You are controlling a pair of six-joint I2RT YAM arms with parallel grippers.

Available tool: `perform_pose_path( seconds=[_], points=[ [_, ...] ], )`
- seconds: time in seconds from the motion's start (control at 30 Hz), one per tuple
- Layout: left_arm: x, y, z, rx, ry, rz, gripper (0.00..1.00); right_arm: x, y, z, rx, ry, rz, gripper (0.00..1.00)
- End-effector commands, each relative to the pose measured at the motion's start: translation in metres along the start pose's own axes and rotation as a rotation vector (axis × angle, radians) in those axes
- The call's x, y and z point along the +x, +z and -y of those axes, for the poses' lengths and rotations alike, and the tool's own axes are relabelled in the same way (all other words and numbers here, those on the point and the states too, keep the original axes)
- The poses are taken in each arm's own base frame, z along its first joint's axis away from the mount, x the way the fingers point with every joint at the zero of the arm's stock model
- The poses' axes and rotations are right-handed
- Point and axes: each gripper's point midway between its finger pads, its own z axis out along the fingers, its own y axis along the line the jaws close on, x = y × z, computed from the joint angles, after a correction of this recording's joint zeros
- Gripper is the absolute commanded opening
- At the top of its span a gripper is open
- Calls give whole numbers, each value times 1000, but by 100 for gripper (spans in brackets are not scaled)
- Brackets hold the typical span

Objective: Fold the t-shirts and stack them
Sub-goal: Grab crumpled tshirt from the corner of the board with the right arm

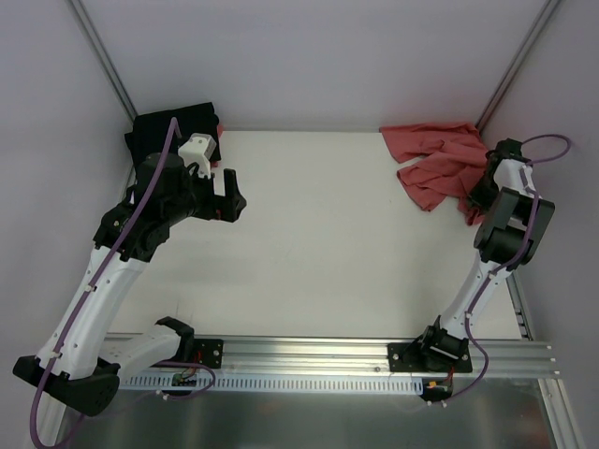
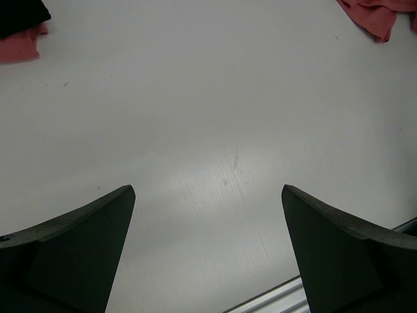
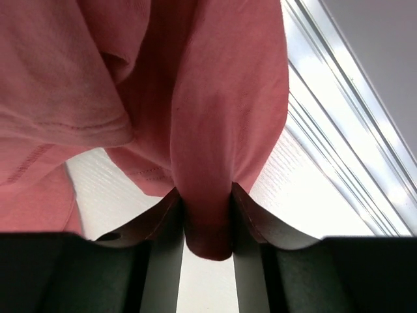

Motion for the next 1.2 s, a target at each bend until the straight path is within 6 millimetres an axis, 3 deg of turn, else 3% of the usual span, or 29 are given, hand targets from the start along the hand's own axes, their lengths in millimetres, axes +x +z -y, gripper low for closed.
perform_pose_path(
  seconds=[0.0, 0.07, 0.23, 0.77, 1.17],
  points=[
    [-11, -4, 11, 47, -7, 35, 99, -28, -34, 14, 10, 52, 104, 35],
    [-10, -4, 10, 47, -6, 33, 99, -29, -36, 14, 14, 54, 109, 36],
    [-8, -4, 11, 52, -7, 29, 99, -28, -40, 16, 19, 56, 113, 49],
    [-7, -3, 11, 51, -10, 26, 98, -31, -44, 24, 18, 79, 120, 45],
    [-10, -2, 12, 58, -10, 35, 99, -32, -49, 26, 18, 87, 125, 48]
  ],
)
